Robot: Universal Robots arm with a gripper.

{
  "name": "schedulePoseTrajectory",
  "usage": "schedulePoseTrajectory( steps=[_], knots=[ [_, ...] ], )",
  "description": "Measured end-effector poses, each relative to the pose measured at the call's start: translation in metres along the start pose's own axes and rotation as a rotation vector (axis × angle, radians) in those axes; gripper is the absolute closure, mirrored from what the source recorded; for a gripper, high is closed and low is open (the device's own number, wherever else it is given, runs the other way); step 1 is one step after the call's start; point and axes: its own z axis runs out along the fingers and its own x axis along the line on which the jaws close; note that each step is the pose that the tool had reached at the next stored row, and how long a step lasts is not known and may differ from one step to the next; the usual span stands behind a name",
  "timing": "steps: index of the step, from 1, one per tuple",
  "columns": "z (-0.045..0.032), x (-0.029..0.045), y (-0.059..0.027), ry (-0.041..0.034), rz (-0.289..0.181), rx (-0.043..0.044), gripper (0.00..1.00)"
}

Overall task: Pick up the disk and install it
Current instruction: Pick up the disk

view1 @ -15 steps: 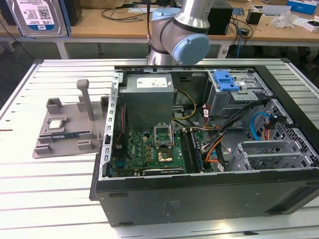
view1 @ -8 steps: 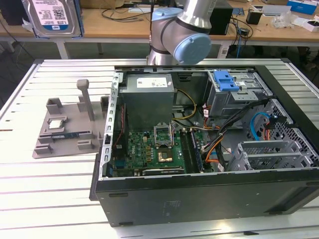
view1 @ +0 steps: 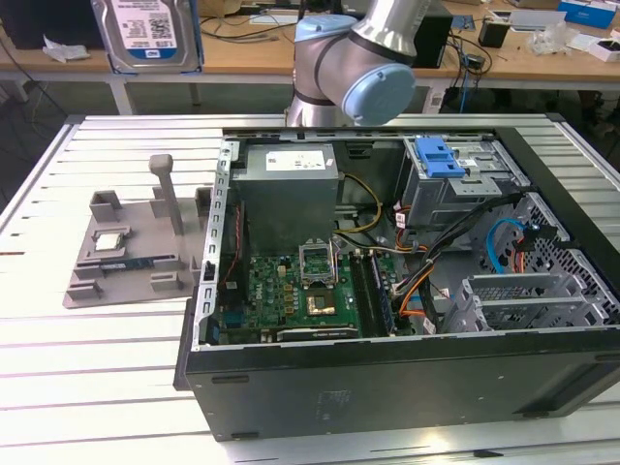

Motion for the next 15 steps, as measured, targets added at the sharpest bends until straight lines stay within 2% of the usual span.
schedulePoseTrajectory(
  steps=[4,6,10,12,15],
  knots=[
    [-0.0005,0.0012,-0.0172,0.0001,0.0,-0.0002,0.63],
    [-0.0008,0.0022,-0.0326,0.0002,0.0,-0.0003,0.63],
    [-0.0015,0.004,-0.0576,0.0001,0.0,-0.0016,0.63],
    [-0.0018,0.0052,-0.0735,0.0,0.0,-0.0025,0.63],
    [-0.0022,0.0064,-0.0899,-0.0001,0.0,-0.0038,0.63]
  ],
)
